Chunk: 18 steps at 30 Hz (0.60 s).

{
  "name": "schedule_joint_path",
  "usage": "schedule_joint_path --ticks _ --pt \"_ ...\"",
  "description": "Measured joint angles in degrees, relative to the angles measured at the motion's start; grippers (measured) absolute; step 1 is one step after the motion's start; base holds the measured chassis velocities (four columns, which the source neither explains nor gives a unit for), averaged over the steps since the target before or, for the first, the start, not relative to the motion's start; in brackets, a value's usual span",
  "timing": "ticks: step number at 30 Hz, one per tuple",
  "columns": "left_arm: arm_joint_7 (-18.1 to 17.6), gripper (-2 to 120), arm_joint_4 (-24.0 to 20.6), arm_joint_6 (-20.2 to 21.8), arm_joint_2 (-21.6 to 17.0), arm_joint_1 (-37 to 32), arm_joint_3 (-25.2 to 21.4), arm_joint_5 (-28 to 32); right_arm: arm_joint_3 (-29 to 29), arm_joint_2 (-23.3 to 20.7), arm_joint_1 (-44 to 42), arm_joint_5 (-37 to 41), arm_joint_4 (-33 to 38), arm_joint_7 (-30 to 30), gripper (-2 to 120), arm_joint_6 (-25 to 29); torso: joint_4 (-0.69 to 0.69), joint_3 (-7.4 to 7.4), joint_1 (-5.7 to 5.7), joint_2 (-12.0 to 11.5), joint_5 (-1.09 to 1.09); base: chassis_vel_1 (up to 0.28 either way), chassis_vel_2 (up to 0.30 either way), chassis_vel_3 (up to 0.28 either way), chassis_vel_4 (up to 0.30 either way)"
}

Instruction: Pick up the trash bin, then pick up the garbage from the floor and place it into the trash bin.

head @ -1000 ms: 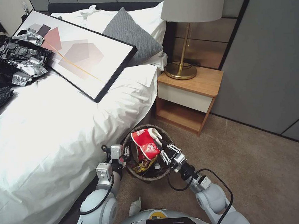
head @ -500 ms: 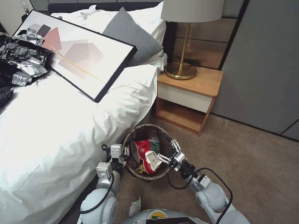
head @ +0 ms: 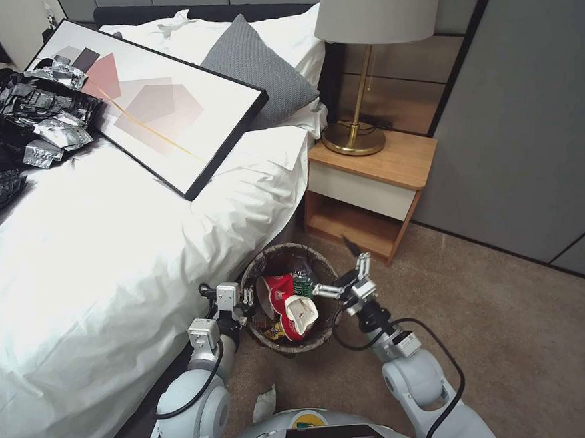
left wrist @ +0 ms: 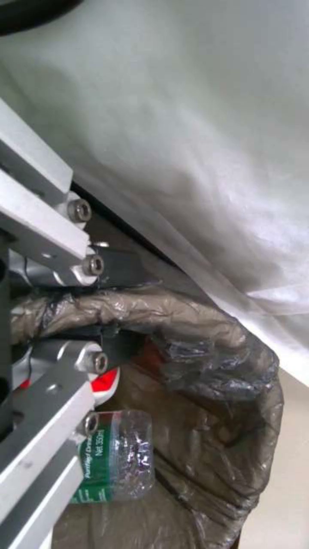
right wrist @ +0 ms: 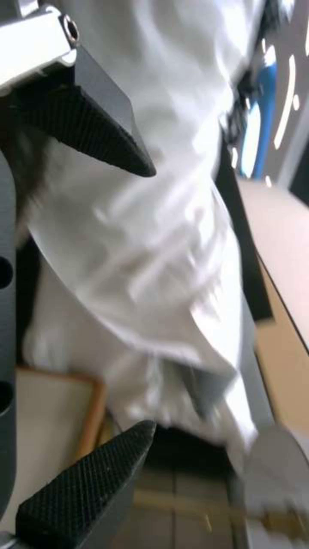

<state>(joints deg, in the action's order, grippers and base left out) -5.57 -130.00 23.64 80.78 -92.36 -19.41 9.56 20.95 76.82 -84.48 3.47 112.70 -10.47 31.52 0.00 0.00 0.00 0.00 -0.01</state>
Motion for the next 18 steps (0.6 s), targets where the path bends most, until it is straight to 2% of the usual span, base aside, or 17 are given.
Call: schedule_joint_path --ticks 3,10,18 --pt "-0.01 6 -0.14 -0.05 -0.05 -0.16 -0.26 0.01 3.19 1.4 -2.18 -0.2 1.91 4.79 100 -0.71 -0.01 0.0 0.0 0.0 0.0 0.0 0.0 0.0 0.0" --pt "-0.01 6 -0.24 -0.05 -0.15 -0.06 -0.41 0.13 6.54 3.31 -6.02 -0.25 -1.7 5.8 100 2.64 -0.01 0.0 0.0 0.0 0.01 0.0 0.0 0.0 0.0" --pt "-0.01 6 -0.3 -0.09 -0.23 -0.13 -0.56 0.18 7.92 4.4 -6.36 0.34 -6.71 6.02 100 4.96 0.0 0.0 0.0 0.0 0.01 0.0 0.0 0.0 0.0"
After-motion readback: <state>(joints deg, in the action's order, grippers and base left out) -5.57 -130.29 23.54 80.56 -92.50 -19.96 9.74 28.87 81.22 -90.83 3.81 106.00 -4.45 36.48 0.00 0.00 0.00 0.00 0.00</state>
